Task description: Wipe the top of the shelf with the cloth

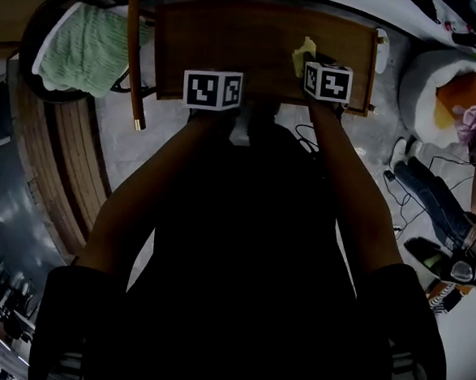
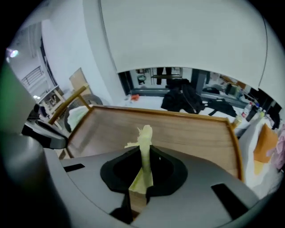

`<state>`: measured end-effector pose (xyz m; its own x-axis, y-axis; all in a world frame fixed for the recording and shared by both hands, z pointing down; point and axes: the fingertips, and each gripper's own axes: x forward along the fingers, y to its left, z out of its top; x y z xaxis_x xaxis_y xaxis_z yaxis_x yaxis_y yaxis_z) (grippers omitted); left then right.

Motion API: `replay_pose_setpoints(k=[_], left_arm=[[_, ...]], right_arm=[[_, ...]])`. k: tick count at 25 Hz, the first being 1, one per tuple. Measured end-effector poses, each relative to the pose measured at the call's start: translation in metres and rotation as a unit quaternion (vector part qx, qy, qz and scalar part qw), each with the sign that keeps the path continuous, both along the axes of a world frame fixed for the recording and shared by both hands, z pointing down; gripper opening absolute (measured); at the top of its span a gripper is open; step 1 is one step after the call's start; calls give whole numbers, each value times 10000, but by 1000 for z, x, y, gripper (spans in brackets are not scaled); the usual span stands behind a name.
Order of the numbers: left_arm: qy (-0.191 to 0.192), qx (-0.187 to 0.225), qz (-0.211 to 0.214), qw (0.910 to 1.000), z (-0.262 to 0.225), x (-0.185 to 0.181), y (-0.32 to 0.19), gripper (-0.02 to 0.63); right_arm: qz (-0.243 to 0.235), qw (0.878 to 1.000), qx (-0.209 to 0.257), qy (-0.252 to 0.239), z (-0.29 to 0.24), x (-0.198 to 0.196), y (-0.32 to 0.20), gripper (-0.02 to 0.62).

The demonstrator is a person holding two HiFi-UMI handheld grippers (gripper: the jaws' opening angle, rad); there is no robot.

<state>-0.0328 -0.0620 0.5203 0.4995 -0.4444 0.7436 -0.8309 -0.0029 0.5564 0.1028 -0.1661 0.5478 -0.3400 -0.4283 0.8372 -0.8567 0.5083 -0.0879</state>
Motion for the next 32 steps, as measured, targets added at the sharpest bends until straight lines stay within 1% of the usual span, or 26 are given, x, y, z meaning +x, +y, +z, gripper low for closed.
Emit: replay_pose_setpoints(k=[4,8,10,11,13,14,19,23,25,27,30,32], left_arm=[[-145,1,-211,9997,-14,-65,20,12],[-258,-28,-240,9994,-26,-117,35,11],[-408,-14,-216,9989,-32,-138,40,11],[-545,36,-202,9983,-35,-148,42,12],[-845,159,-194,9961,-40,-166,46,11],[-926,186,-208,9953,-41,-175,49,11],[-924,73,-314,9952,-38,-204,58,11],[-990,129,-334,9944,-37,-205,59,11],[-981,95,-317,9946,-35,-203,61,11],[-956,23,-297,9950,-32,-199,62,11],[-912,-63,-285,9954,-29,-187,60,11],[-924,-48,-296,9953,-25,-176,55,11]], right_arm=[[-743,9948,-294,-630,15,-117,42,48],[-1321,9820,-653,-1184,31,-217,81,48],[-1530,9754,-778,-1382,38,-256,93,48],[-1619,9723,-867,-1445,43,-271,100,48],[-1813,9668,-1031,-1478,53,-296,114,48],[-1903,9651,-1055,-1457,56,-306,120,48],[-2117,9635,-1072,-1238,62,-339,134,48],[-2187,9645,-1005,-1087,67,-344,136,48],[-2374,9618,-912,-1016,67,-346,137,48],[-2492,9602,-908,-880,67,-344,138,48],[-2367,9628,-1038,-793,69,-323,137,48],[-2273,9658,-1005,-743,68,-303,131,48]])
